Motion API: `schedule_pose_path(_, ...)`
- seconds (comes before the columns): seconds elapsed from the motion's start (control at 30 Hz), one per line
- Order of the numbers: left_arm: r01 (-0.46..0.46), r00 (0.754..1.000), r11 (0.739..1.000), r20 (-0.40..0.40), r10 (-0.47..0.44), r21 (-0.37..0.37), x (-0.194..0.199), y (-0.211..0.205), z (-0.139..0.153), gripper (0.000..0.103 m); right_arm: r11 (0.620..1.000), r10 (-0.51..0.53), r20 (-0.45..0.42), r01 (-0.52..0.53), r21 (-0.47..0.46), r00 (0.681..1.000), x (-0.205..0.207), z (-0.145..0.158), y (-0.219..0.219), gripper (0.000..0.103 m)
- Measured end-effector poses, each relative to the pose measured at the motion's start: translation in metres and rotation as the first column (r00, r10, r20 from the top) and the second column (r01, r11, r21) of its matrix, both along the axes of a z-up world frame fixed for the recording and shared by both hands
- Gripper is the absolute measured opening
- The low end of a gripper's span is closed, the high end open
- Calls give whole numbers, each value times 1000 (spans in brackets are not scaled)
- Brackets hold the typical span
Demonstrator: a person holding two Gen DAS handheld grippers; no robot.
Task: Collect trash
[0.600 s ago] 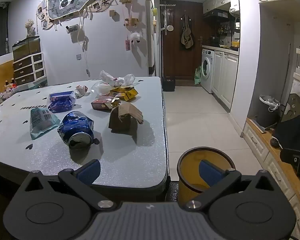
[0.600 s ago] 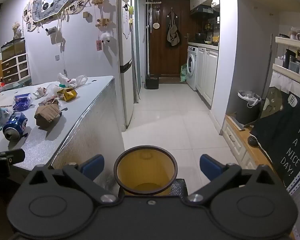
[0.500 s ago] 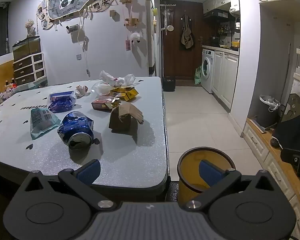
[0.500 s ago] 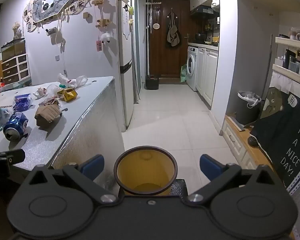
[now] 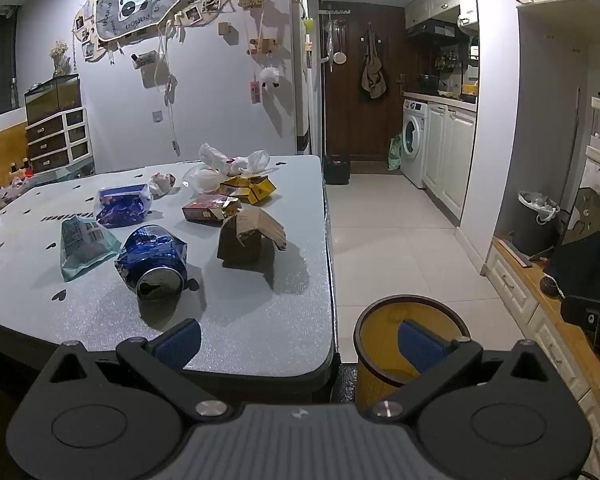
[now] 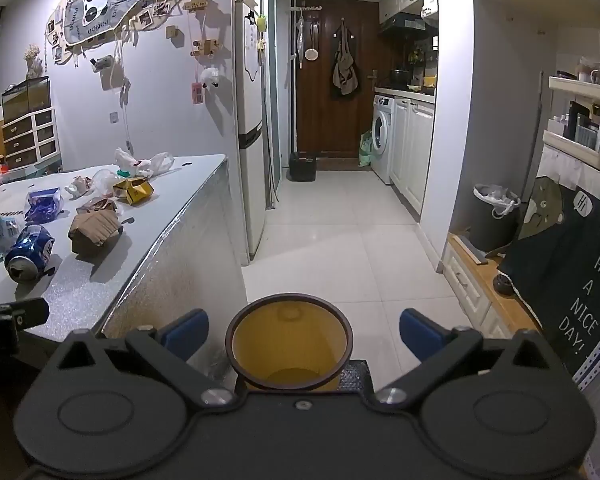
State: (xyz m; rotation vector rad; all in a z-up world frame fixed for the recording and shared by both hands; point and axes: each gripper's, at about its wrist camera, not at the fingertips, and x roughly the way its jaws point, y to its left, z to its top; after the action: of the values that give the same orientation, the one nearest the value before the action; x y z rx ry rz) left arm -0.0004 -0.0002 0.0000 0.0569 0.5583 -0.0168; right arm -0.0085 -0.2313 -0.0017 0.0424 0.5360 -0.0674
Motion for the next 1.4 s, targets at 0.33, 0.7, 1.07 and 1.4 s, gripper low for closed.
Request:
schedule_pose_path(0.33, 0, 1000, 1000, 0, 0, 0, 0, 0, 0, 103, 1000, 0, 1, 0, -2, 1000, 0, 0, 0, 103)
schedule_pose_path(0.7, -1, 1000, 1000, 0, 1, 1, 1, -3, 6, 103, 1000, 0, 2, 0, -5, 1000, 0, 0, 1, 103)
schedule_pose_path(1.07, -1, 1000, 1000, 1, 1, 2, 1, -3, 6, 103, 1000, 0, 2, 0, -6, 1000, -1, 0, 0, 103)
schedule_pose_path(1.4, -1, 1000, 1000, 2, 1, 3, 0, -3, 6, 103, 1000, -1, 1, 1, -8, 1000, 0, 0, 1, 103)
